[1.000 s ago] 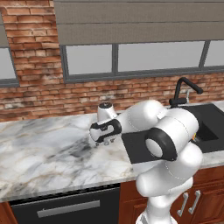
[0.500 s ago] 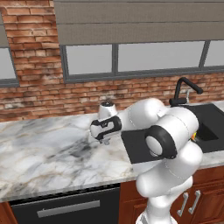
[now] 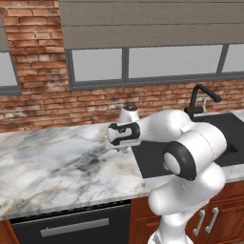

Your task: Move any existing items from the left basin to the right basin for drying. Then move the measuring cup from the counter to the left basin of the sink for washing.

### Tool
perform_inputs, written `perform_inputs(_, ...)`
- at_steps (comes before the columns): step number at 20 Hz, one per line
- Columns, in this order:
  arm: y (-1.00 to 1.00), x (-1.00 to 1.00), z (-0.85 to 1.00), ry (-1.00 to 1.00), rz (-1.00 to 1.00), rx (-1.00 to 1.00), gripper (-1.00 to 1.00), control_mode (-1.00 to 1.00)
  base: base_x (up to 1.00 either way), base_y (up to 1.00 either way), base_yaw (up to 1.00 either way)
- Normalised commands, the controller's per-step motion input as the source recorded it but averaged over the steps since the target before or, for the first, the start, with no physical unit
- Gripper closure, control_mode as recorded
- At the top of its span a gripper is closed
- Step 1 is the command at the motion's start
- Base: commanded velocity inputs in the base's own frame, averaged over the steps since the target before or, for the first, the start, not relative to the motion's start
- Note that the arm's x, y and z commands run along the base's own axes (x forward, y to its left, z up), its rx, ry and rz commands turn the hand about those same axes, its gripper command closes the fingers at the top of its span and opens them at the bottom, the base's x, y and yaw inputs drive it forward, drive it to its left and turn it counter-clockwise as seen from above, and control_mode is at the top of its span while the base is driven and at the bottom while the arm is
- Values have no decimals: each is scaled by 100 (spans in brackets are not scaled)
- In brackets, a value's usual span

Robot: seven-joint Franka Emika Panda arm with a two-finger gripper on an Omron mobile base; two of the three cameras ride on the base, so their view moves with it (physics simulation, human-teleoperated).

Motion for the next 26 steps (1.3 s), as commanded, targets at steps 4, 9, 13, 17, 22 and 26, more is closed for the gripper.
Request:
perform_inputs(4, -84, -16, 32, -16, -1, 0, 100, -100, 0, 0, 0)
perform_inputs(9, -97, -27, 26, -13, 0, 0, 100, -100, 0, 0, 0)
perform_inputs(13, -100, -27, 13, -6, -1, 0, 100, -100, 0, 0, 0)
perform_inputs(17, -96, -4, 0, 0, -2, 3, 100, -100, 0, 0, 0)
perform_inputs(22, -66, 8, 0, 0, -5, 1, 100, -100, 0, 0, 0)
perform_inputs(26, -27, 37, -7, 4, -11, 0, 100, -100, 0, 0, 0)
